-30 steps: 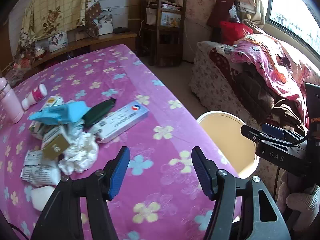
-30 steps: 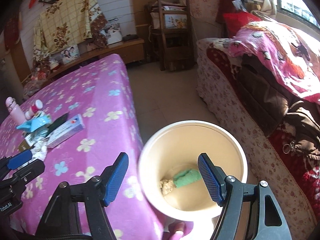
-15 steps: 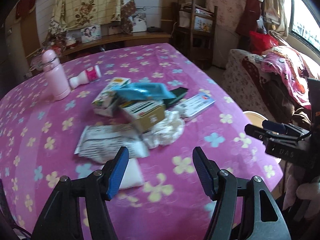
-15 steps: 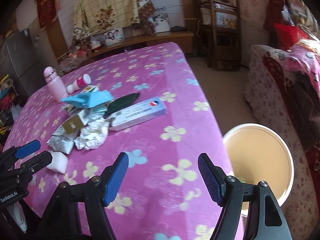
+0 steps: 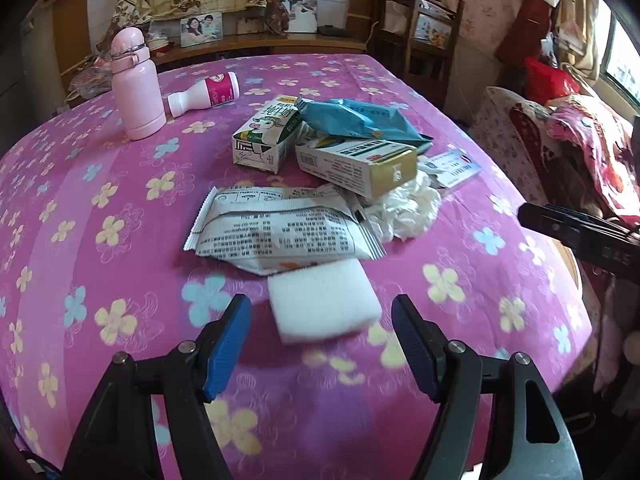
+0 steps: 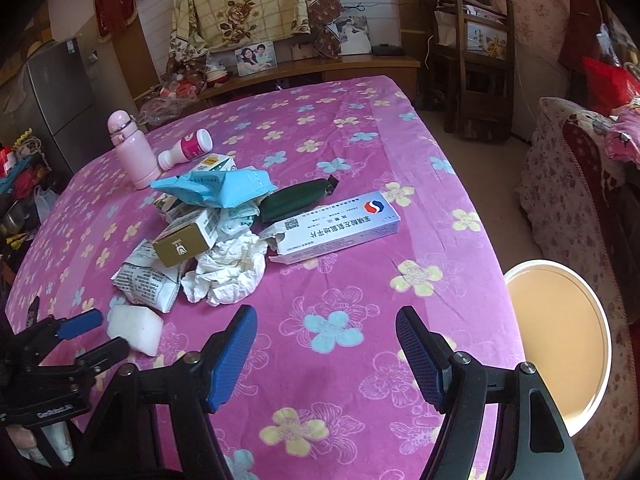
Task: Collect trash
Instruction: 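Return to the table and grasp the white sponge with the left tool, then grasp the blue wipes packet with the right tool while the left tool holds the sponge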
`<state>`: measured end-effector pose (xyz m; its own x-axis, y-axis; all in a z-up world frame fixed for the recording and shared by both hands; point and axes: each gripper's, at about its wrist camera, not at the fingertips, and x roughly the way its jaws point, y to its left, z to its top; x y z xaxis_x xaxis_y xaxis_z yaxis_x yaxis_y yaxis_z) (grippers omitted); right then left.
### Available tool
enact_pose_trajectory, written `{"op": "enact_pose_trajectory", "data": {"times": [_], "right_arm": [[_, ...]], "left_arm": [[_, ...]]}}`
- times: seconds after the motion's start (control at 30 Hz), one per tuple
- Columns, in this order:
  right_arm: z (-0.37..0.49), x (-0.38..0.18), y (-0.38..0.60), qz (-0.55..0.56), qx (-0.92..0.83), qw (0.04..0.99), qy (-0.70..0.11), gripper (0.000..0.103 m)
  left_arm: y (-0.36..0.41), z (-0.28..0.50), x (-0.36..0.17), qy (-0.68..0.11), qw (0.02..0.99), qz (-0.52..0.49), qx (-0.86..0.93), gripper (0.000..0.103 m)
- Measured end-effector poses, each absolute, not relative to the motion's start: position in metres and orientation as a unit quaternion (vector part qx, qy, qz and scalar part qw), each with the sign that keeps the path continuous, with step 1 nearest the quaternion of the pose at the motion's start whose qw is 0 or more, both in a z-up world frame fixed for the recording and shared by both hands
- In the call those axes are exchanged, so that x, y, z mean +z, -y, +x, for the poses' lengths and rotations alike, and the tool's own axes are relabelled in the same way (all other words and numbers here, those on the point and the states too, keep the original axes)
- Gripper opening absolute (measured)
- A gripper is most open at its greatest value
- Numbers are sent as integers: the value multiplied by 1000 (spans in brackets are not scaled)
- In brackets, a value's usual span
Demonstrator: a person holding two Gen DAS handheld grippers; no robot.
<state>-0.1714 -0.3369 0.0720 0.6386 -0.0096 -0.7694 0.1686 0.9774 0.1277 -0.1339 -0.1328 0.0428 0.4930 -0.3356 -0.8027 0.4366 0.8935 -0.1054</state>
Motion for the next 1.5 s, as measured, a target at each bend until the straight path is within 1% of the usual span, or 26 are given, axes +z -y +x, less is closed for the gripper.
{"op": "enact_pose_trajectory", "data": {"times": [0.2, 0.33, 0.37, 0.4, 0.53, 0.73, 0.83, 0.93, 1.0, 1.1, 1.2, 1.23, 1.5], "right_arm": [[-158, 82, 325, 101, -23, 904, -416, 75], [-139, 92, 313, 104, 2, 906, -409, 75], [-130, 95, 311, 106, 8, 907, -406, 75], [-122, 97, 309, 104, 12, 908, -405, 75], [-85, 100, 294, 78, 43, 909, -407, 75], [-17, 87, 276, 34, 110, 887, -448, 77], [10, 72, 268, -8, 131, 872, -472, 77], [27, 53, 264, -23, 142, 856, -497, 77], [34, 43, 268, -8, 140, 851, -506, 77], [29, 47, 279, 40, 145, 864, -481, 77], [19, 56, 271, 32, 153, 878, -453, 70], [18, 59, 267, 27, 151, 880, -449, 53], [-36, 94, 276, 51, 137, 901, -409, 52]], "left_arm": [[140, -121, 32, -456, 867, 64, -192, 73], [139, -118, 27, -466, 860, 52, -201, 72], [138, -117, 27, -466, 859, 49, -206, 69], [137, -119, 28, -467, 857, 46, -212, 59], [132, -122, 33, -468, 853, 49, -226, 55], [120, -120, 40, -471, 849, 44, -237, 54], [115, -118, 40, -477, 846, 46, -237, 54], [114, -114, 35, -484, 841, 45, -236, 54], [114, -112, 33, -485, 841, 44, -234, 54], [114, -110, 31, -487, 841, 39, -233, 54], [116, -111, 32, -486, 842, 37, -231, 54], [117, -113, 34, -485, 843, 35, -233, 54], [119, -128, 55, -466, 850, 19, -246, 54]]}}
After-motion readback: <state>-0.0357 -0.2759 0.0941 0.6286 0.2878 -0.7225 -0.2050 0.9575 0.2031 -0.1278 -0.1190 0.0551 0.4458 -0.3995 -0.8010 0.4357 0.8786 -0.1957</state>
